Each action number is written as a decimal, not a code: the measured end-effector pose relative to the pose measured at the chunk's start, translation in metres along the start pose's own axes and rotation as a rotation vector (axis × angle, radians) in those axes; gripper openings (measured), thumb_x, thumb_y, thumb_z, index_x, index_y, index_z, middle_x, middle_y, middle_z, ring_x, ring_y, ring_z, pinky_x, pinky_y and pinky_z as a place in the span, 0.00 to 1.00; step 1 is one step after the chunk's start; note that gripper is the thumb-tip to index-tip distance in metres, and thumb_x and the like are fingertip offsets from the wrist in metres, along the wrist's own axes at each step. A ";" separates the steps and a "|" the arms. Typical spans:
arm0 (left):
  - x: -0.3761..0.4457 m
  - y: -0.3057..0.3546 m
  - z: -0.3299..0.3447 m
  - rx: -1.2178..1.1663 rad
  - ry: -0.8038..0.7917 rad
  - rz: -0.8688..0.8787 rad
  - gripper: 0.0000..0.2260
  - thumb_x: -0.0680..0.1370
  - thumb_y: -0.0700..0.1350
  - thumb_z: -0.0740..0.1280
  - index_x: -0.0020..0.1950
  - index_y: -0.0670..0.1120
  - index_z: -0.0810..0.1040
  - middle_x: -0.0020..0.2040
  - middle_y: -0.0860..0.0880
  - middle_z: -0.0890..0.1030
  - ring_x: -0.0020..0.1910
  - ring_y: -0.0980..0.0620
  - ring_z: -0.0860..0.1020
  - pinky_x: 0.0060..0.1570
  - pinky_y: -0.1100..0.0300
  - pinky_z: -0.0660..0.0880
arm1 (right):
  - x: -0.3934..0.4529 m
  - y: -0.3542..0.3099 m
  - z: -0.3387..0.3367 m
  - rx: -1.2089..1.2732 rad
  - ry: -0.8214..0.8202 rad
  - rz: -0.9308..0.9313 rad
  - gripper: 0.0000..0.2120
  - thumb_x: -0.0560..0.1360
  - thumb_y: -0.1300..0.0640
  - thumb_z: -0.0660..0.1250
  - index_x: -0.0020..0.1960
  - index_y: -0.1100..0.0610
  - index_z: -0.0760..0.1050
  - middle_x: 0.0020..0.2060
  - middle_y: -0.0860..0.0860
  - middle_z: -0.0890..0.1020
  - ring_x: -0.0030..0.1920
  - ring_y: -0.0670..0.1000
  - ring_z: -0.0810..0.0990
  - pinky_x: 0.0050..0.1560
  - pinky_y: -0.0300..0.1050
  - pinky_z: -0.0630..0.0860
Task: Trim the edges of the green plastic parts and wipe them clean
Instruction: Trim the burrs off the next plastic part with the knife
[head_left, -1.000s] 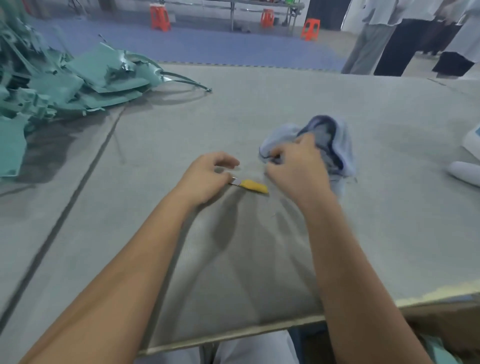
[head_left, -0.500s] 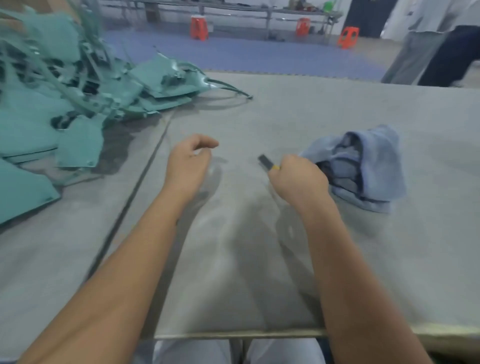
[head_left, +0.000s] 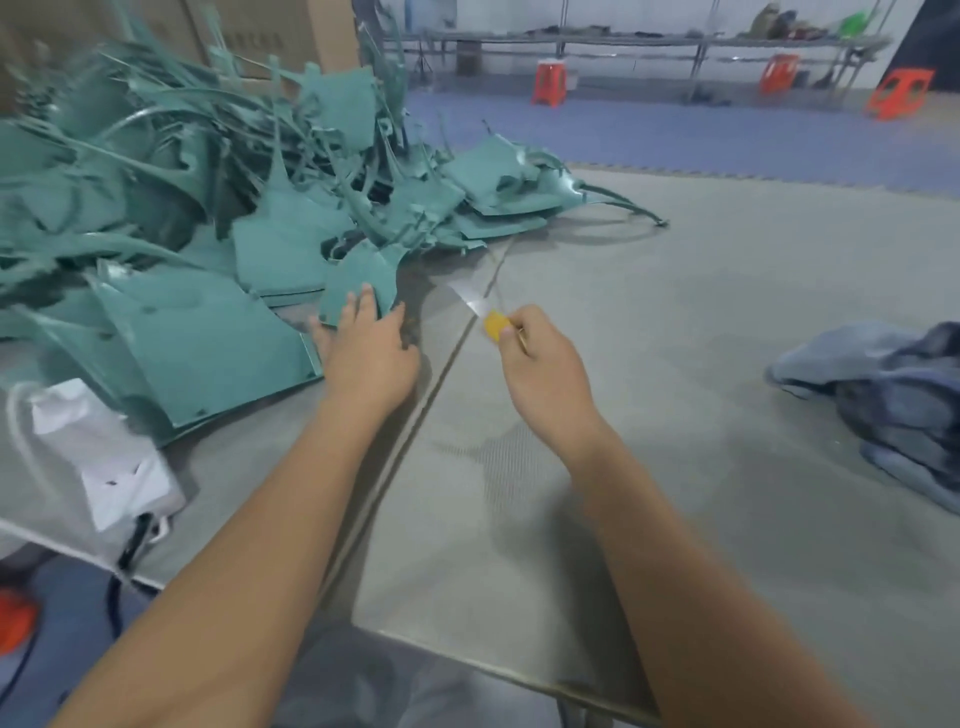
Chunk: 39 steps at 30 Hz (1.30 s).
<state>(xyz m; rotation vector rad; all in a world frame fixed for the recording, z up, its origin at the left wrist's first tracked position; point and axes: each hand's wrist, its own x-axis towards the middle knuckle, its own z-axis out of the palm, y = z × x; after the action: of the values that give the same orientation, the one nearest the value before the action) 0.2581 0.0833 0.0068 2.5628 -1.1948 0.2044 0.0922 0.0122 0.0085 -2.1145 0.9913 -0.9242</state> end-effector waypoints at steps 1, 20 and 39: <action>0.001 0.002 0.001 0.010 0.022 0.007 0.25 0.78 0.45 0.60 0.76 0.50 0.63 0.80 0.43 0.51 0.78 0.46 0.53 0.74 0.36 0.45 | 0.001 0.004 -0.004 0.013 0.029 0.012 0.08 0.79 0.48 0.54 0.44 0.49 0.64 0.32 0.47 0.74 0.38 0.54 0.74 0.41 0.55 0.73; 0.009 0.083 -0.061 -0.591 0.737 0.512 0.17 0.77 0.29 0.58 0.63 0.37 0.78 0.68 0.43 0.74 0.67 0.50 0.71 0.74 0.43 0.59 | 0.004 0.080 -0.089 0.264 0.403 0.264 0.07 0.81 0.51 0.54 0.44 0.47 0.64 0.33 0.49 0.71 0.31 0.49 0.68 0.34 0.45 0.66; -0.018 0.142 0.039 -1.614 -0.141 -0.388 0.14 0.81 0.36 0.61 0.66 0.45 0.73 0.62 0.46 0.75 0.44 0.55 0.83 0.37 0.64 0.80 | -0.009 0.094 -0.109 0.352 0.480 0.209 0.09 0.81 0.56 0.57 0.43 0.47 0.65 0.36 0.48 0.76 0.36 0.51 0.71 0.41 0.56 0.72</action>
<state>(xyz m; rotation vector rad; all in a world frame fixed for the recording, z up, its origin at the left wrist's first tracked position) 0.1376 -0.0031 -0.0039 1.2506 -0.4120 -0.7335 -0.0342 -0.0554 -0.0044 -1.4968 1.1534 -1.4155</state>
